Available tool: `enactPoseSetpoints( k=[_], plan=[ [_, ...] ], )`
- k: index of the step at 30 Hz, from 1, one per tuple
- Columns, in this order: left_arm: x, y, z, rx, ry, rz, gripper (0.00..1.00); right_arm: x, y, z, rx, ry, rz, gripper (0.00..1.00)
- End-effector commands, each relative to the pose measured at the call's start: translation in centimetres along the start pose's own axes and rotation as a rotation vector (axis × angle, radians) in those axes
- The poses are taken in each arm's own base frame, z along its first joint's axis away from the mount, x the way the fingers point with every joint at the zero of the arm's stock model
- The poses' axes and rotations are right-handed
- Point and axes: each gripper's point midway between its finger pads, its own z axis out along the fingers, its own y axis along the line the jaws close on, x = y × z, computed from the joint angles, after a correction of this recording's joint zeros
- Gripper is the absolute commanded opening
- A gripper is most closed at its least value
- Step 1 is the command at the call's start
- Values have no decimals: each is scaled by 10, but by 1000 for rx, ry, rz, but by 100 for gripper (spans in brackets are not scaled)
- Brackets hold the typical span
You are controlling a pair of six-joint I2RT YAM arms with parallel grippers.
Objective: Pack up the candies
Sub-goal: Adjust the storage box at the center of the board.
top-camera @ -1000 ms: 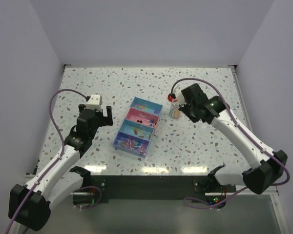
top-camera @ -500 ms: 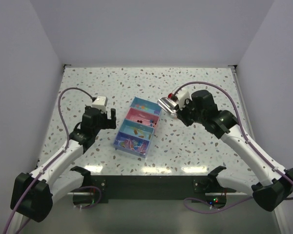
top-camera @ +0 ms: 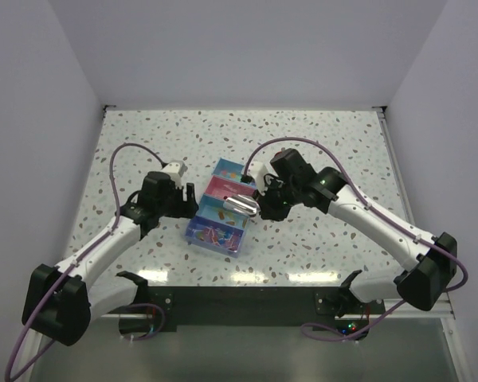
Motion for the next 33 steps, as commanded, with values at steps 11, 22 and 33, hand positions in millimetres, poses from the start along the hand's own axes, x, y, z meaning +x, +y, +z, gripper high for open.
enactPoseSetpoints(
  k=[11,22,33],
  plan=[
    [48,-29,1,97,219,-4,59,16,3,-4,28,80,-12,0],
    [55,-46,1,142,228,76,40,16,17,-4,-5,115,-43,0],
    [47,-41,-25,44,281,-46,57,13,17,-14,16,124,-59,0]
  ],
)
